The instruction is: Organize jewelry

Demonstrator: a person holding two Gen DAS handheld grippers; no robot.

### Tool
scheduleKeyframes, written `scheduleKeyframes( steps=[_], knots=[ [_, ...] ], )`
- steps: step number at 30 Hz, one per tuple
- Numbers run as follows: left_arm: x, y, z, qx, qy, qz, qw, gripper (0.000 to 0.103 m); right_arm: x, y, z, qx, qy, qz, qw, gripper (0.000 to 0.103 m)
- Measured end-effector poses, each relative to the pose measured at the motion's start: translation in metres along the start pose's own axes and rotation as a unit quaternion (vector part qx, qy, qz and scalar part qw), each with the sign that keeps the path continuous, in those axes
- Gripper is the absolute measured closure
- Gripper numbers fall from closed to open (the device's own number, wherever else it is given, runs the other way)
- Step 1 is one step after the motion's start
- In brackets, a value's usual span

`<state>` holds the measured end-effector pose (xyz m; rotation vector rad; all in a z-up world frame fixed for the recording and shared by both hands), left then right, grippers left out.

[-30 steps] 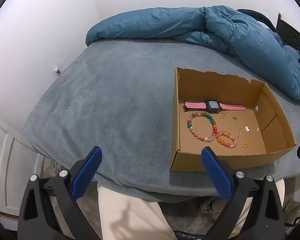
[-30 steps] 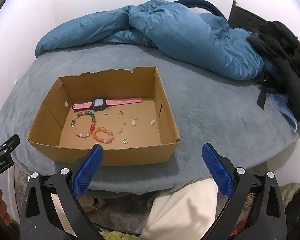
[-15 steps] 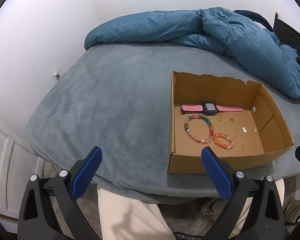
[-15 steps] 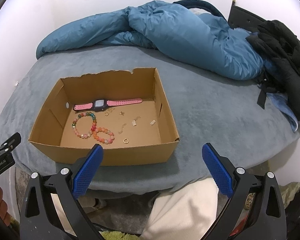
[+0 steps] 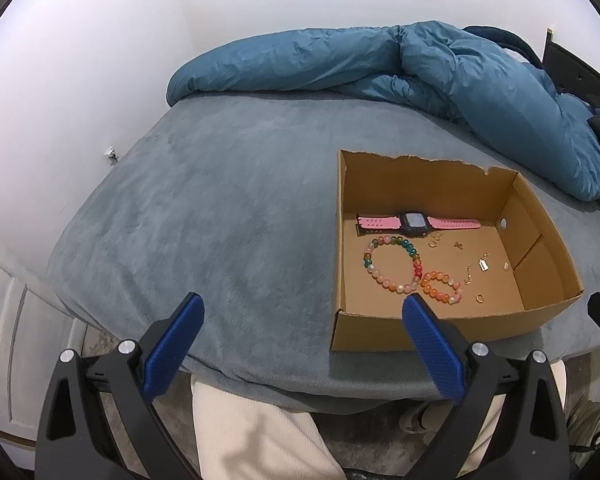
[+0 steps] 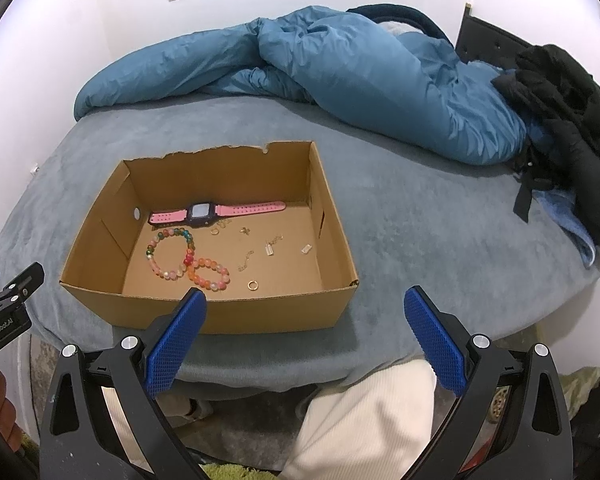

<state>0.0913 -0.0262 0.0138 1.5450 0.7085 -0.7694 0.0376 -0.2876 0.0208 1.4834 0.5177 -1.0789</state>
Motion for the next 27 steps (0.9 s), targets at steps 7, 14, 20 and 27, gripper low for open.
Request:
scheduleKeyframes(
  steps=[7, 14, 20, 27],
  knots=[
    [-0.0022, 0.0002, 0.0005, 0.002, -0.004, 0.006, 1.0, 0.006, -0.0007, 0.0001, -0.0001, 0.0, 0.0, 0.001, 1.0, 0.008],
    [-0.0019, 0.0005, 0.0004, 0.003, -0.004, 0.006, 1.0, 0.006, -0.0021, 0.0005, -0.002, -0.001, -0.002, 0.005, 1.0, 0.008],
    [-0.0013, 0.0007, 0.0007, 0.003, -0.003, 0.005, 1.0, 0.006, -0.0025, 0.0002, -0.0028, 0.0, -0.002, 0.005, 1.0, 0.008],
    [-0.0002, 0.0006, 0.0004, 0.003, -0.004, 0.006, 1.0, 0.006, -0.0017, -0.001, -0.002, 0.001, -0.002, 0.005, 1.0, 0.008]
  ],
)
Point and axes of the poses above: each gripper's, at about its wrist camera, not at the fingertips, and x roughly the way its jaws point, z to its right, y to its top, the point moved 5 cm from there along x, roughly the way its jaws point, and after that the axes turned 6 degrees about -x, right-handed, at the moved point
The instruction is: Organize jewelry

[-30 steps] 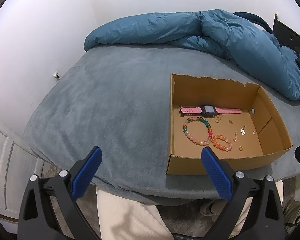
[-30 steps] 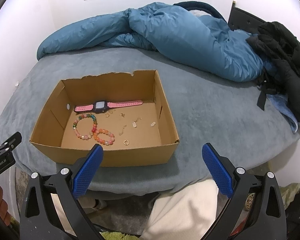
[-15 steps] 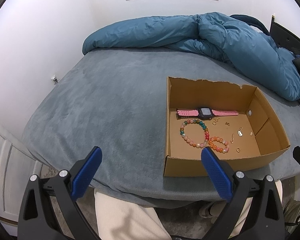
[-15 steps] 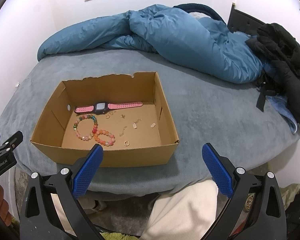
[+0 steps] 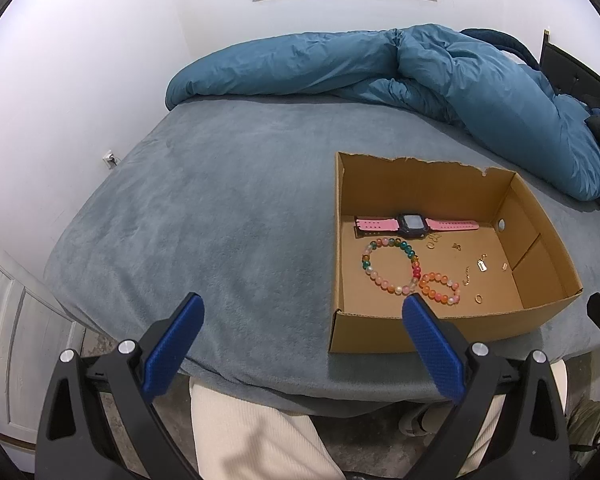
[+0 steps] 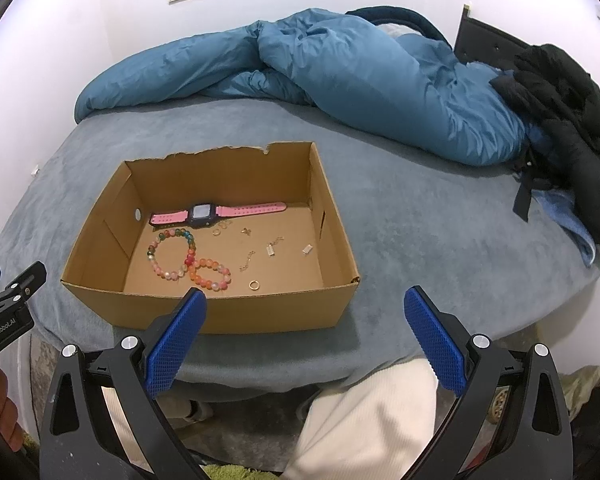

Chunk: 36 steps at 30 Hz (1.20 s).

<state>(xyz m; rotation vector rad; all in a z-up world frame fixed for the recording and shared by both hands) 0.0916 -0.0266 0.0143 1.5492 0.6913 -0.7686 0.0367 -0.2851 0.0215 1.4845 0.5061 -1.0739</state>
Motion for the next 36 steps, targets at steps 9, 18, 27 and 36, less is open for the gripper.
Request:
scheduleKeyframes(
  steps=[9, 18, 27, 36],
  knots=[
    [0.0023, -0.0003, 0.0004, 0.003, 0.004, 0.004, 1.0, 0.006, 0.001, -0.0026, 0.0001, 0.004, -0.001, 0.001, 1.0, 0.008],
    [0.0041, -0.001, 0.0015, 0.004, 0.004, 0.003, 1.0, 0.006, 0.0025, -0.0035, 0.0029, 0.009, -0.001, -0.001, 1.0, 0.008],
    [0.0034, -0.0016, 0.0019, 0.004, 0.004, 0.004, 1.0, 0.006, 0.004, -0.0039, 0.0038, 0.01, -0.001, -0.002, 1.0, 0.008],
    [0.0041, -0.0008, 0.0018, 0.005, 0.004, 0.003, 1.0, 0.006, 0.0048, -0.0043, 0.0048, 0.011, 0.0, -0.002, 1.0, 0.008]
  ],
)
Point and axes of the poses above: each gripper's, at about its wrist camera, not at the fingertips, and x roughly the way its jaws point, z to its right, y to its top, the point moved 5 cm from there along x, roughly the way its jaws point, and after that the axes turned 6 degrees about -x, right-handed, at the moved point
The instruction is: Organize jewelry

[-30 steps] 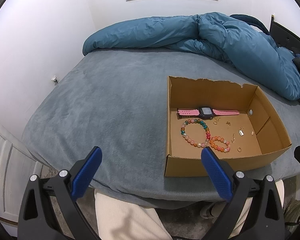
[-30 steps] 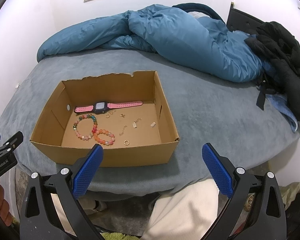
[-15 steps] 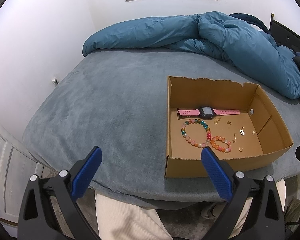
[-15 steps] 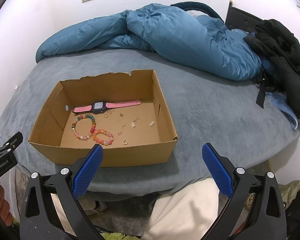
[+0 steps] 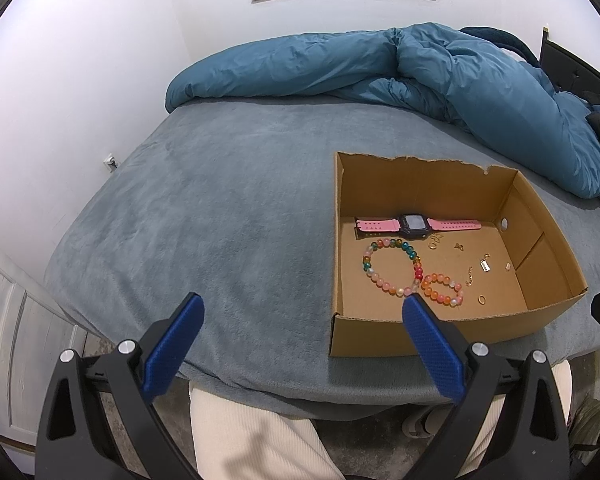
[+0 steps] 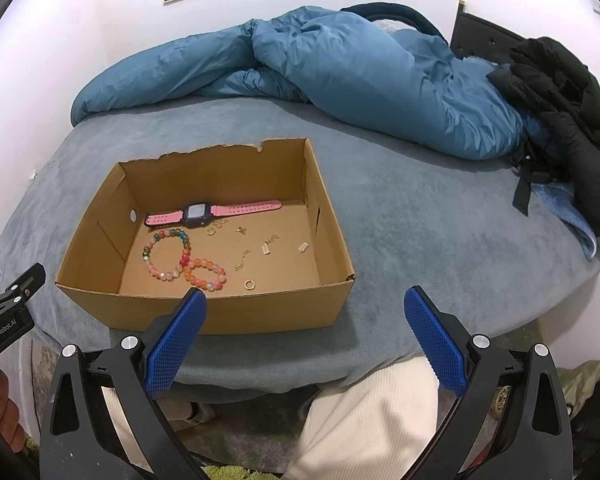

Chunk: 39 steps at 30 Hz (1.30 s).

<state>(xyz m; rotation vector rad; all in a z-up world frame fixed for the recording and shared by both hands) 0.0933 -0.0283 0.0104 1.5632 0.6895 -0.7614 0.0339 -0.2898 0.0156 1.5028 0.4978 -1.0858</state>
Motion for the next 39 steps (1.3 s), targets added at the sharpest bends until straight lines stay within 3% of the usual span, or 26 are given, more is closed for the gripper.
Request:
scheduleKeyframes(
  steps=[39],
  knots=[
    [-0.0014, -0.0005, 0.0042, 0.005, 0.0, 0.004, 1.0, 0.006, 0.0008, 0.0026, -0.0031, 0.001, 0.0, 0.004, 1.0, 0.008]
  ],
)
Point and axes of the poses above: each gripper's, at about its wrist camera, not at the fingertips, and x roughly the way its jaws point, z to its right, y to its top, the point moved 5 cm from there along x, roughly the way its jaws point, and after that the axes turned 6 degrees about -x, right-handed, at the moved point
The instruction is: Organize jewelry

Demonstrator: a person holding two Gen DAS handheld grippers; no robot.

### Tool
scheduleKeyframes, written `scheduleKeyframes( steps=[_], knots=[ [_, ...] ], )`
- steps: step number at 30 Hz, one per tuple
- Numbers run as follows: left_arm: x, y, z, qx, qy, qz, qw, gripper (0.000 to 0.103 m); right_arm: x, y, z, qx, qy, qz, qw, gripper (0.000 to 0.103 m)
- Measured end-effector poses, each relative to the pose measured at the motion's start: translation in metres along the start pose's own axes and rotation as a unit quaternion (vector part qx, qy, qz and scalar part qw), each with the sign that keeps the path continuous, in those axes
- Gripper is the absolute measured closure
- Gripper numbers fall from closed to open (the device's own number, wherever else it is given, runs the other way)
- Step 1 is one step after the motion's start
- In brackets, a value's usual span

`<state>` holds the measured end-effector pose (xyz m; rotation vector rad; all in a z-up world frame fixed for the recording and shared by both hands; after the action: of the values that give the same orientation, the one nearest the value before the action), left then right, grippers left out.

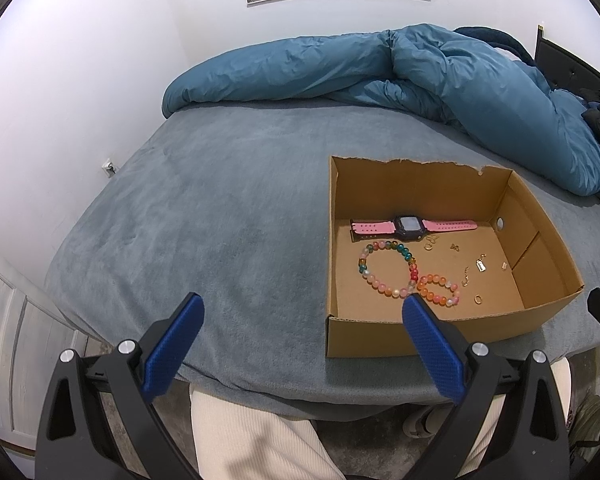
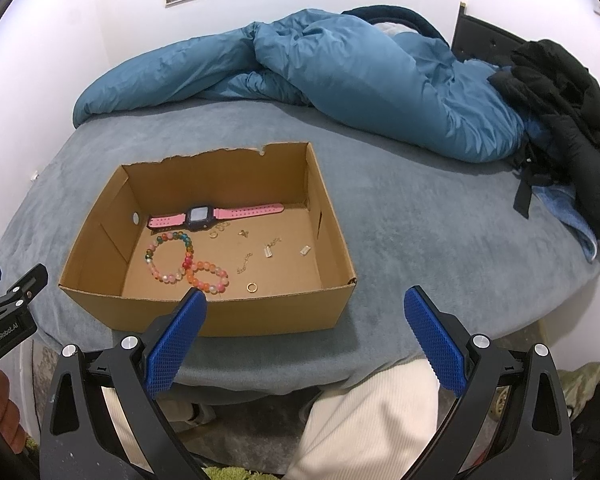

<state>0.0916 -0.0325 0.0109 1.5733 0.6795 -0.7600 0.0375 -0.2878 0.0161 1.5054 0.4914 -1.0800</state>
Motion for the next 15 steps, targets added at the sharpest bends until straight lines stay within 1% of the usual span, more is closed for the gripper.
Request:
scheduleKeyframes(
  steps=[15],
  knots=[
    [-0.0002, -0.0006, -0.0005, 0.0, 0.0, 0.0, 1.0, 0.006, -0.0007, 0.0, -0.0003, 0.0, 0.0, 0.001, 1.0, 0.008]
  ],
)
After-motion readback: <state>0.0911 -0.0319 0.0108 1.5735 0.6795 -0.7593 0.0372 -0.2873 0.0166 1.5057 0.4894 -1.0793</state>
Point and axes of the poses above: each gripper's, at about its wrist camera, not at the fingertips, and x roughly the way its jaws point, z to its right, y to its top, the point moved 5 cm from there along x, roughly the way its jaws point, and after that the axes turned 6 degrees about -x, right-handed, at the moved point
